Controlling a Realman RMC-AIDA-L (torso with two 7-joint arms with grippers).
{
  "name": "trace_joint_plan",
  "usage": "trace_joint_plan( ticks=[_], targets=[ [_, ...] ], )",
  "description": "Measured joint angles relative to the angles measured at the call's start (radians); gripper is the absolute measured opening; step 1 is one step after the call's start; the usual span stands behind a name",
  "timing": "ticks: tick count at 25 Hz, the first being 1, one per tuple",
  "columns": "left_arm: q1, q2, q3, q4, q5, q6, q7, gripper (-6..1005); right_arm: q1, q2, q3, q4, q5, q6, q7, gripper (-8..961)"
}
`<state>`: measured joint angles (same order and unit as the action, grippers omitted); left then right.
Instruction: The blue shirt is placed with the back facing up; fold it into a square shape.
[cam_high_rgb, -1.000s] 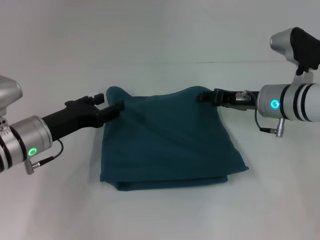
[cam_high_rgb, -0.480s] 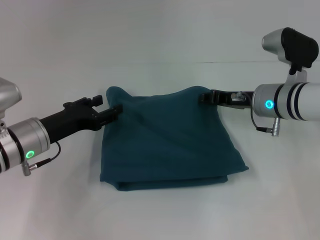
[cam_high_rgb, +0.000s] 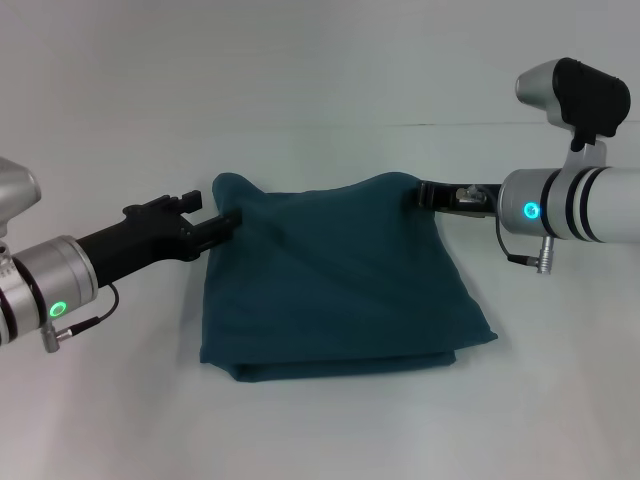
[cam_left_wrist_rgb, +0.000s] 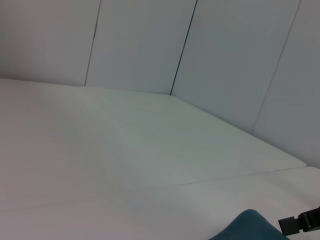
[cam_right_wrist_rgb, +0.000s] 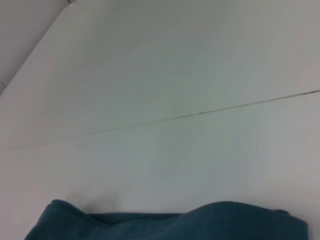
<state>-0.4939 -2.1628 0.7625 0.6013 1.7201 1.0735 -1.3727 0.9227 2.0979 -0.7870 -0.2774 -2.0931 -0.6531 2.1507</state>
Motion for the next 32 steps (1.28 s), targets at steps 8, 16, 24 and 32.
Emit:
trace_joint_plan(
  ticks=[8, 16, 24, 32],
  targets=[
    [0.000, 0.000, 0.000, -0.001, 0.000, -0.003, -0.004, 707, -0.013, -0.007, 0.001, -0.024, 0.001, -0.064, -0.013, 162],
    [-0.004, -0.002, 0.000, -0.006, -0.003, -0.003, -0.003, 707, -0.006, -0.002, -0.001, -0.026, 0.001, -0.089, -0.038, 385],
    [-0.002, -0.002, 0.000, -0.002, -0.004, 0.002, -0.002, 707, -0.004, 0.000, 0.001, -0.018, 0.001, -0.051, -0.026, 727],
    [0.004, -0.003, 0.000, 0.000, -0.003, 0.000, -0.001, 708, 0.009, 0.001, -0.002, 0.006, 0.001, -0.015, -0.030, 538]
  ],
)
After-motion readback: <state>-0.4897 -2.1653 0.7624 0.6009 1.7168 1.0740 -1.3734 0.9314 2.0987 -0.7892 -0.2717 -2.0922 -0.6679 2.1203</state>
